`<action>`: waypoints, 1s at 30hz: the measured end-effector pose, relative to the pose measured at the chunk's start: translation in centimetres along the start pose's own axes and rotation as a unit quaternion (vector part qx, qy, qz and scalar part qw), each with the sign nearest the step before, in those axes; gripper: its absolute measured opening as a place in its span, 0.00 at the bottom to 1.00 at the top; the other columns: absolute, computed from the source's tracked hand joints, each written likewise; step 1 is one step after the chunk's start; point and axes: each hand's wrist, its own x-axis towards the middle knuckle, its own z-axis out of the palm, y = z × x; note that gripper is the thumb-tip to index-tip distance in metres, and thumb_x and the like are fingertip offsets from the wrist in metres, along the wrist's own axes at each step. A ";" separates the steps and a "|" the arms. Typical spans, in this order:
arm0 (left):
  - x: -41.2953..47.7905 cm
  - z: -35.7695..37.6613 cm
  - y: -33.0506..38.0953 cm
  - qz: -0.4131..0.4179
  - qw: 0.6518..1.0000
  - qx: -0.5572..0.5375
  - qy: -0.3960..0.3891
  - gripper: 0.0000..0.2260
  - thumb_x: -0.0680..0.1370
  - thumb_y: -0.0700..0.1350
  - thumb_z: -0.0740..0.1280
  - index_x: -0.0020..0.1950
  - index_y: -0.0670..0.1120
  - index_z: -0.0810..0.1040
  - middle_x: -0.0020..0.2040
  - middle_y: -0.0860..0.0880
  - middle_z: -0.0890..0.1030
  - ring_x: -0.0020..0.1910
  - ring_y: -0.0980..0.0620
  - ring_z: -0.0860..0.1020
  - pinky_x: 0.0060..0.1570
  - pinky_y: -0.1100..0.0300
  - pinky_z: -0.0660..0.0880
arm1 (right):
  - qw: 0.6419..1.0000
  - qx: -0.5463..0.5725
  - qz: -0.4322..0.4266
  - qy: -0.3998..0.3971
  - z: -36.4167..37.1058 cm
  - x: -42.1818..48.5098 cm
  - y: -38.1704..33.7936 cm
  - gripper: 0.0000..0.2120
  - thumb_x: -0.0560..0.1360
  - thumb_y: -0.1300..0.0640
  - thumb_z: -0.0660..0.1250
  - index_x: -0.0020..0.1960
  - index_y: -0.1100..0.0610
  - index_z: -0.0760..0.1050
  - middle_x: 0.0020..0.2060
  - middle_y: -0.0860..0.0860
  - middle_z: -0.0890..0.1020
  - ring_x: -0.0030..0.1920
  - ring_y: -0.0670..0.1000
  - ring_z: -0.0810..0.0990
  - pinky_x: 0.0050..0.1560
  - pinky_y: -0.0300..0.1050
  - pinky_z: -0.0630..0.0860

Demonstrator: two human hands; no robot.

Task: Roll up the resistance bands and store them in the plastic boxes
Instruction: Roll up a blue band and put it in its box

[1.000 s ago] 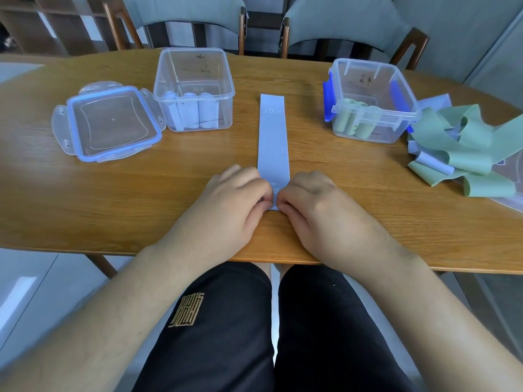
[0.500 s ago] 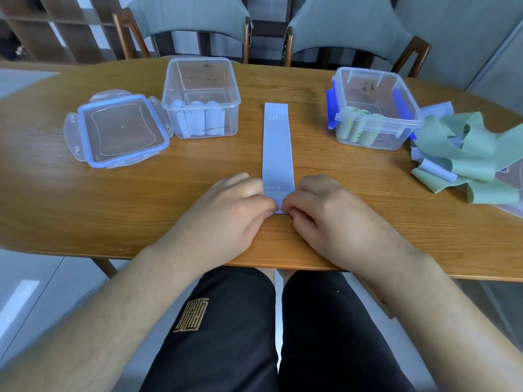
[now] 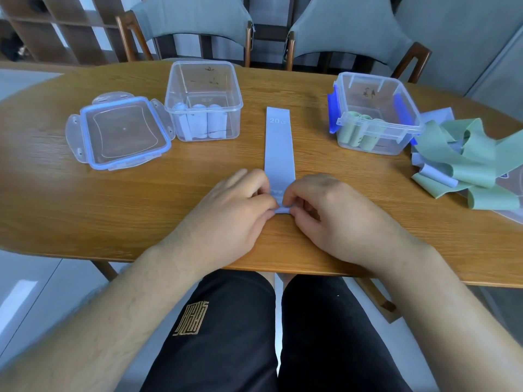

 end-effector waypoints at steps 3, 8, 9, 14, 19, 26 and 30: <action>0.2 0.1 0.0 0.000 1.000 -0.007 0.002 0.06 0.81 0.40 0.66 0.48 0.42 0.83 0.42 0.49 0.72 0.44 0.48 0.71 0.44 0.49 0.75 | 1.000 0.003 0.015 -0.005 0.1 0.3 0.2 0.07 0.77 0.63 0.65 0.50 0.55 0.80 0.44 0.47 0.78 0.48 0.45 0.73 0.49 0.38 0.69; 0.4 -0.1 -0.1 0.016 1.000 0.003 0.005 0.06 0.81 0.41 0.65 0.50 0.43 0.81 0.42 0.49 0.75 0.45 0.49 0.73 0.45 0.48 0.76 | 0.999 -0.015 0.017 0.033 1.1 -0.1 0.2 0.08 0.77 0.63 0.63 0.50 0.58 0.81 0.45 0.51 0.78 0.51 0.53 0.75 0.51 0.39 0.69; 0.3 -0.1 -0.3 0.020 1.000 0.003 0.003 0.06 0.81 0.42 0.64 0.49 0.43 0.81 0.43 0.49 0.75 0.45 0.49 0.73 0.45 0.48 0.76 | 0.999 -0.020 0.015 0.042 1.2 -0.4 0.2 0.09 0.76 0.63 0.64 0.50 0.59 0.82 0.45 0.52 0.78 0.51 0.53 0.76 0.51 0.39 0.69; 0.3 -0.1 -0.7 0.003 0.999 -0.043 0.000 0.06 0.81 0.42 0.67 0.52 0.43 0.83 0.47 0.50 0.75 0.49 0.50 0.73 0.50 0.53 0.74 | 0.998 -0.031 -0.003 0.051 1.2 -0.8 0.5 0.08 0.77 0.62 0.66 0.53 0.58 0.82 0.46 0.51 0.81 0.50 0.53 0.78 0.52 0.45 0.74; 0.5 -0.3 -0.5 -0.014 0.999 -0.029 -0.006 0.06 0.81 0.42 0.66 0.51 0.44 0.84 0.42 0.50 0.75 0.46 0.50 0.74 0.46 0.57 0.74 | 0.998 -0.020 -0.008 0.064 1.4 -0.7 0.8 0.07 0.77 0.64 0.67 0.51 0.58 0.82 0.46 0.50 0.82 0.51 0.53 0.79 0.54 0.47 0.75; 0.7 -0.1 -0.7 -0.010 1.000 -0.014 -0.001 0.08 0.82 0.42 0.64 0.53 0.43 0.82 0.46 0.50 0.75 0.49 0.51 0.73 0.48 0.52 0.75 | 0.995 -0.023 0.022 0.098 2.1 -0.4 0.7 0.08 0.76 0.66 0.67 0.52 0.60 0.83 0.46 0.54 0.78 0.51 0.56 0.77 0.46 0.55 0.78; 0.7 0.0 -0.9 -0.020 0.999 -0.025 -0.011 0.10 0.82 0.45 0.63 0.53 0.43 0.84 0.45 0.51 0.73 0.48 0.52 0.72 0.47 0.52 0.75 | 0.995 -0.034 0.017 0.092 2.0 -0.4 0.6 0.10 0.76 0.67 0.66 0.53 0.60 0.82 0.45 0.55 0.80 0.49 0.57 0.78 0.45 0.55 0.78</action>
